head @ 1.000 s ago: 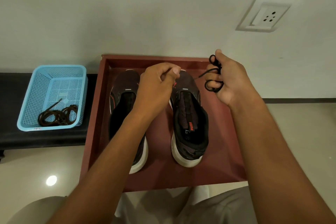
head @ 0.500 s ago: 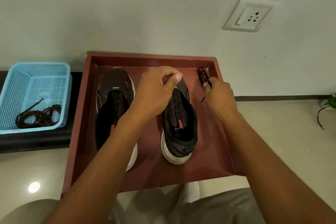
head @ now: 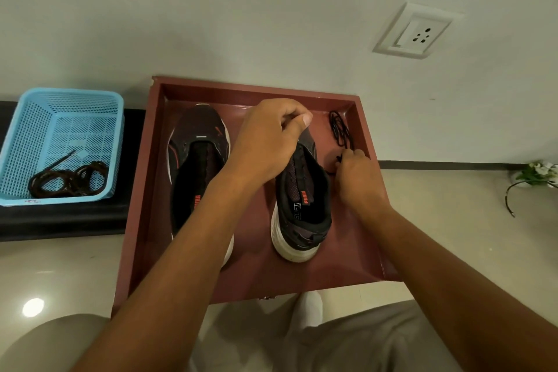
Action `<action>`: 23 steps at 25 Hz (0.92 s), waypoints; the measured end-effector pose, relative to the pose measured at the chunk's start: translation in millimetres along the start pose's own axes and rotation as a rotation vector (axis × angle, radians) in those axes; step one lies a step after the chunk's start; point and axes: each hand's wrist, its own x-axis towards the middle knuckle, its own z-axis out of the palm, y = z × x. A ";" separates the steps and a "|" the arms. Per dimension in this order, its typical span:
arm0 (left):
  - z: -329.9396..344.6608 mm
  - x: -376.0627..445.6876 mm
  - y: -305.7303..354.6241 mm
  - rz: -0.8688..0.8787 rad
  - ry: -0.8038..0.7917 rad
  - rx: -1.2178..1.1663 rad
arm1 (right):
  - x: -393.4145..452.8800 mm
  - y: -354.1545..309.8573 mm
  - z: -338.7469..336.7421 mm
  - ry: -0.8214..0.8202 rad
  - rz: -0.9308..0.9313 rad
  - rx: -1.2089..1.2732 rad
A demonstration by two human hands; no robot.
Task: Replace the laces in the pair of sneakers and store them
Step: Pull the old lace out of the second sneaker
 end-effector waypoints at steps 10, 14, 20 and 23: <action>-10.0 -5.5 6.5 -0.019 -0.017 -0.011 | -25.4 -6.0 -0.9 0.073 0.026 -0.153; -7.8 -4.9 7.2 -0.029 -0.016 -0.010 | -28.9 -0.9 -7.4 0.174 -0.034 0.046; -1.4 -4.3 3.8 -0.034 -0.026 0.011 | -19.9 0.6 -9.3 -0.073 -0.167 0.326; -0.2 -3.6 0.8 -0.021 -0.027 0.035 | -11.5 -1.6 -5.3 -0.069 -0.087 0.289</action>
